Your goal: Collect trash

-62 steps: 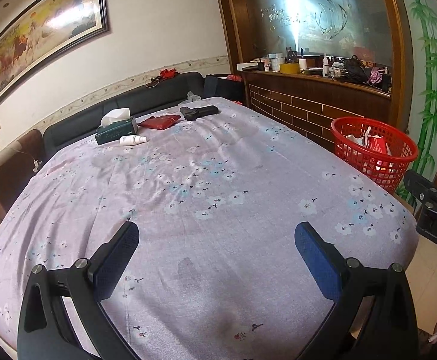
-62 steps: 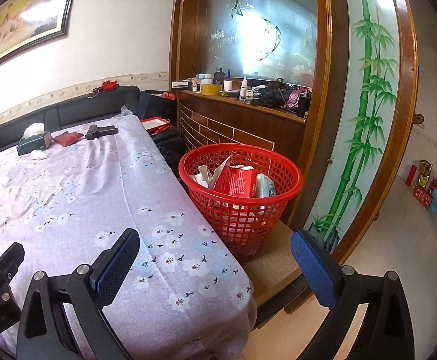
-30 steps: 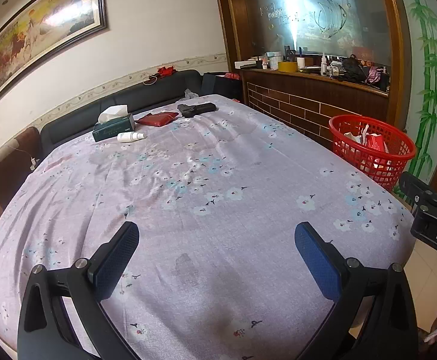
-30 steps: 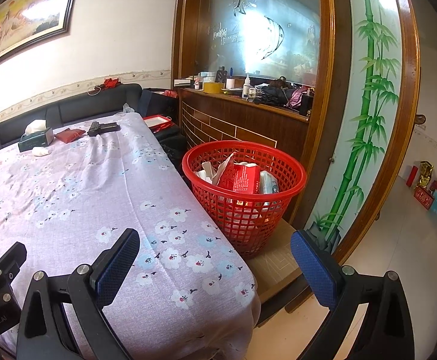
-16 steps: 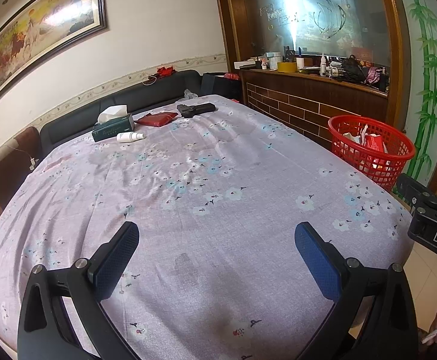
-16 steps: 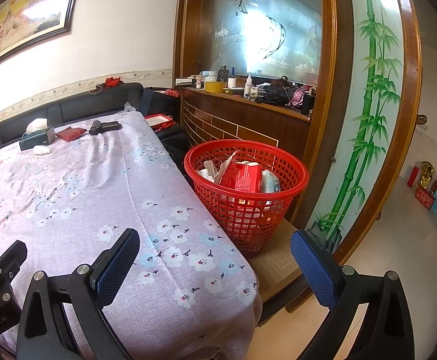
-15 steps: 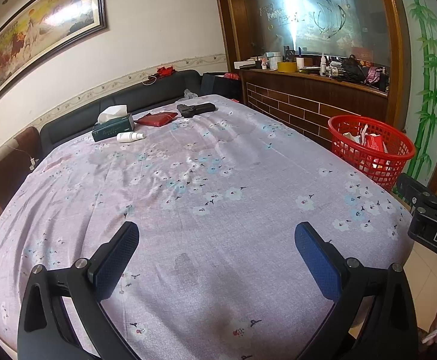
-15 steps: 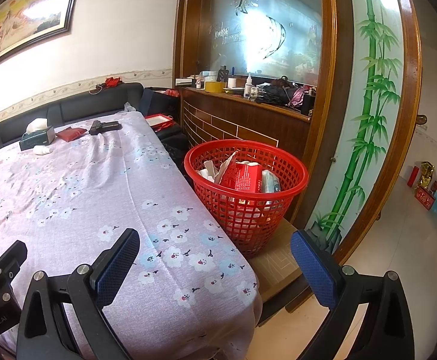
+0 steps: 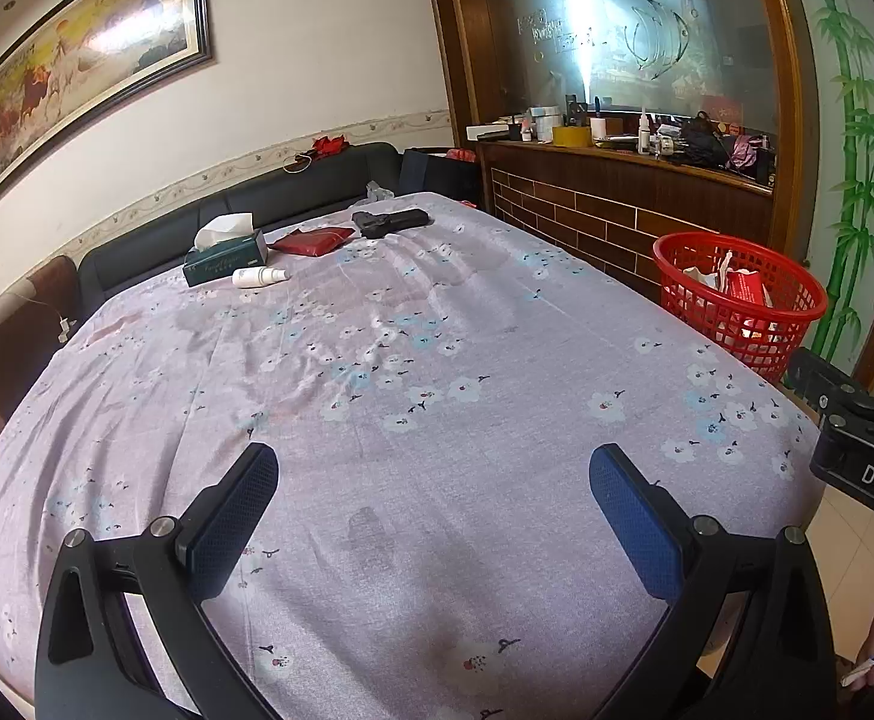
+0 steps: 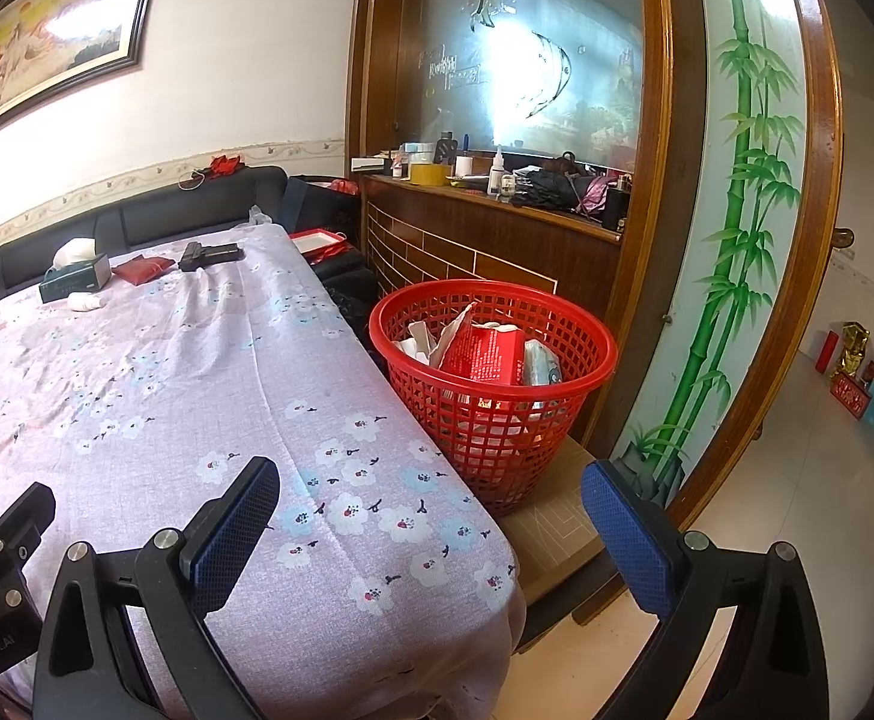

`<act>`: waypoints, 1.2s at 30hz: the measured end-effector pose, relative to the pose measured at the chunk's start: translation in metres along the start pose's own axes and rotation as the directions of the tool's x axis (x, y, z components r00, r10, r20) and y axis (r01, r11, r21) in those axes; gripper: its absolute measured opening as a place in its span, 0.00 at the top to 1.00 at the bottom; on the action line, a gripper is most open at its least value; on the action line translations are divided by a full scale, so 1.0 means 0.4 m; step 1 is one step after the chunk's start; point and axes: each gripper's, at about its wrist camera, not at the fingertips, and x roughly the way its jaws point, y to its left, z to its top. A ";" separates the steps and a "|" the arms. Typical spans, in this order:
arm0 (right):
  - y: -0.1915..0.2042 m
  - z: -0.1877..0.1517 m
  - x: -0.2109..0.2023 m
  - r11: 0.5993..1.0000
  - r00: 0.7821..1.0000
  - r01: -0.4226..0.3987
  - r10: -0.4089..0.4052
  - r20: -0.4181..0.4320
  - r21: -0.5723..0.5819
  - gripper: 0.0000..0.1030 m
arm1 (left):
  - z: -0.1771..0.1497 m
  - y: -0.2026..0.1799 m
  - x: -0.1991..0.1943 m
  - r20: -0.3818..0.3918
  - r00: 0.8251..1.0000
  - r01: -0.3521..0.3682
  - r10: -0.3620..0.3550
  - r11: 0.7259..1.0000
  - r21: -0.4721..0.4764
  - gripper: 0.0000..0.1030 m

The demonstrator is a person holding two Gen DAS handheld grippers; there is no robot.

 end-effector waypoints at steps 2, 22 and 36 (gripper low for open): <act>0.000 0.000 0.000 1.000 1.000 0.001 -0.001 0.001 0.000 0.01 | 0.000 0.000 0.000 0.000 1.000 0.001 -0.001 1.000 0.000 0.00; 0.009 -0.001 0.002 1.000 1.000 -0.004 0.004 -0.002 0.001 0.01 | -0.001 -0.001 0.000 -0.001 1.000 0.000 0.000 1.000 -0.001 0.00; 0.014 -0.002 0.005 1.000 1.000 -0.010 0.010 -0.002 0.001 0.01 | 0.005 0.000 0.001 -0.009 1.000 0.019 -0.019 1.000 -0.008 0.00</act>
